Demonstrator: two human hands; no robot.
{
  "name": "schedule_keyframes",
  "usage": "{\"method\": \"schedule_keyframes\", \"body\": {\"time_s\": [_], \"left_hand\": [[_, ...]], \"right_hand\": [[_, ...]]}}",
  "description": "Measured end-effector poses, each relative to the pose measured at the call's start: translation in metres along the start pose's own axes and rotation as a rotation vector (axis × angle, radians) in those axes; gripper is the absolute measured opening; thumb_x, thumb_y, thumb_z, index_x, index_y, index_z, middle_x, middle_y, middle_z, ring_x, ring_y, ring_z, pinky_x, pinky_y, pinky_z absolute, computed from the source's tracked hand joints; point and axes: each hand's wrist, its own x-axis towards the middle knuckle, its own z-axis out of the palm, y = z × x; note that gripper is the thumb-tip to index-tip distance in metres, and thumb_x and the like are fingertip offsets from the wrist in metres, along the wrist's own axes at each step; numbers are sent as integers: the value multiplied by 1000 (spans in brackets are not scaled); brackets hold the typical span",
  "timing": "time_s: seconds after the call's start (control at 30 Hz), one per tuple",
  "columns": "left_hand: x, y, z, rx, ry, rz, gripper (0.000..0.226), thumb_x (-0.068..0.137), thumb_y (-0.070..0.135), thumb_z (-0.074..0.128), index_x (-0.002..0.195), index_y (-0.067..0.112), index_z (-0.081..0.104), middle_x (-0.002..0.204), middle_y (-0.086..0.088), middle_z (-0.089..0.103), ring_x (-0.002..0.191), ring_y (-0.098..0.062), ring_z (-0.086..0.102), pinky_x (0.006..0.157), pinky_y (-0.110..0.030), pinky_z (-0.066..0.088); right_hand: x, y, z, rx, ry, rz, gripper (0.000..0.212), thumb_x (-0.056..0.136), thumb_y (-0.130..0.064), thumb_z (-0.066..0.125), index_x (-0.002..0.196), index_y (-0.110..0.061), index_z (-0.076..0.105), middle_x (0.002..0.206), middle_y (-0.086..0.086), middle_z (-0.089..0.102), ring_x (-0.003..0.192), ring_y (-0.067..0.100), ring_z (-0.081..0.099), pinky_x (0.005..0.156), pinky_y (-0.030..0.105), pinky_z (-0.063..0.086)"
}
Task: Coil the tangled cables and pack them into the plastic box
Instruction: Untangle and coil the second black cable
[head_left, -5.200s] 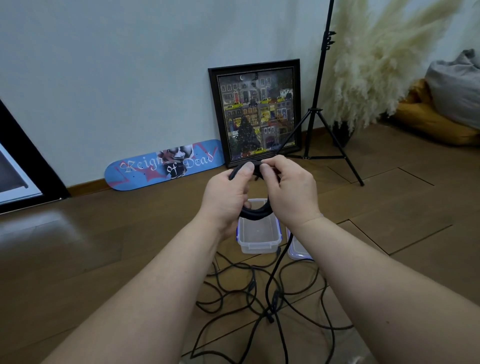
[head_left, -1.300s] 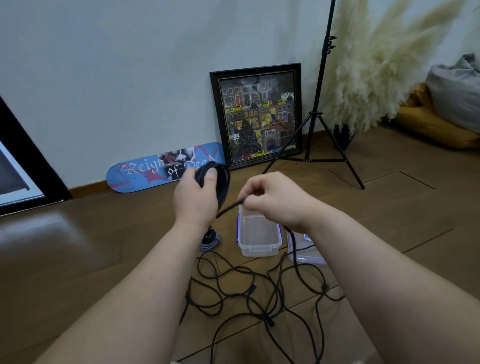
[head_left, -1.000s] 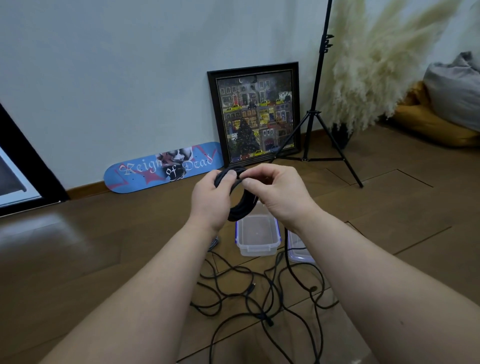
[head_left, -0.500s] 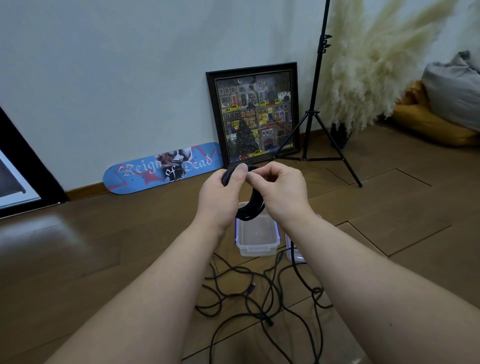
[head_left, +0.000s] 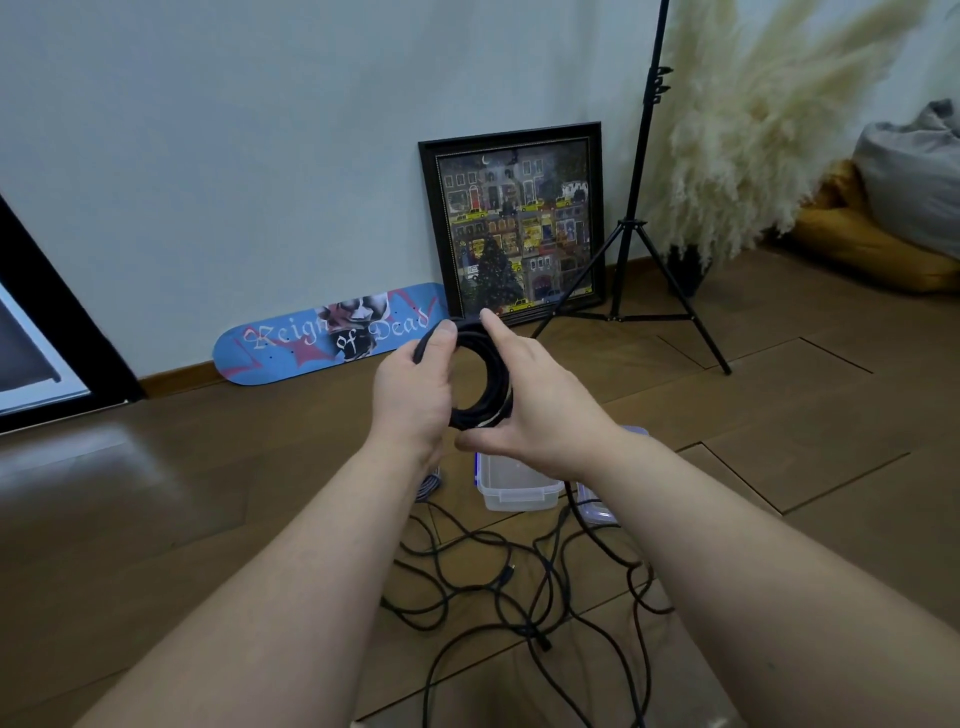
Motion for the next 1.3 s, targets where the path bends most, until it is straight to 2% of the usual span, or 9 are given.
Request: {"method": "schedule_keyframes", "body": {"time_s": [0.5, 0.57, 0.6, 0.77, 0.83, 0.9, 0.93, 0.97, 1.3], "left_hand": [[-4, 1, 10, -3, -75, -20, 31, 85, 49, 64, 91, 19, 70, 55, 16, 50, 56, -11, 42, 57, -29, 36], [-7, 5, 10, -17, -46, -48, 33, 92, 45, 62, 101, 14, 71, 69, 8, 64, 76, -4, 46, 67, -41, 50], [-9, 7, 10, -24, -34, -70, 36, 94, 43, 60, 108, 11, 70, 88, -7, 72, 119, -37, 42, 83, -53, 52], [-13, 11, 8, -71, -80, -98, 46, 97, 40, 56, 118, -1, 63, 135, -33, 37, 128, -48, 29, 108, -58, 27], [-12, 11, 8, -78, -84, -111, 46, 97, 40, 55, 118, 0, 63, 134, -34, 40, 129, -46, 26, 105, -55, 37], [-11, 8, 9, -82, -102, -110, 40, 95, 43, 57, 110, 7, 66, 112, -29, 64, 128, -43, 32, 70, -39, 54], [-11, 7, 10, -86, -125, -104, 34, 93, 45, 60, 101, 13, 66, 87, -13, 70, 99, -10, 32, 57, -28, 44], [-12, 6, 11, -76, -148, -91, 33, 89, 47, 63, 95, 15, 66, 68, 3, 60, 68, -20, 52, 53, -23, 36], [-10, 7, 11, -138, -119, -119, 23, 87, 39, 70, 86, 17, 65, 56, 11, 44, 57, -9, 32, 52, -22, 30]], "right_hand": [[1, 4, -4, 57, 90, 66, 123, 63, -55, 84, 155, -27, 9, 149, -3, 43, 133, 14, 44, 105, 30, 40], [1, -1, -1, 8, 74, 41, 123, 63, -56, 83, 154, -34, 3, 150, -3, 36, 130, 17, 45, 100, 32, 43], [1, -2, 0, -13, 67, 41, 122, 64, -56, 83, 154, -36, 3, 150, -3, 34, 129, 18, 46, 99, 33, 44], [2, 3, 0, 39, 73, 53, 112, 64, -50, 83, 153, -36, 16, 135, 1, 45, 125, 14, 46, 100, 27, 41], [2, 4, -2, 60, 63, 55, 112, 63, -48, 84, 153, -36, 18, 130, 1, 48, 122, 12, 47, 97, 23, 40], [3, 5, -3, 90, 56, 70, 112, 63, -49, 84, 153, -34, 19, 129, 1, 49, 121, 12, 48, 97, 21, 39], [4, 6, -2, 118, 59, 83, 112, 61, -52, 84, 152, -33, 22, 131, 1, 50, 122, 12, 49, 100, 22, 39], [5, 7, -1, 157, 76, 95, 112, 58, -56, 82, 152, -33, 25, 134, 0, 51, 124, 12, 49, 104, 26, 40], [3, 8, -5, 98, 105, 46, 110, 66, -50, 84, 154, -28, 20, 146, 1, 45, 132, 14, 43, 106, 27, 38]]}}
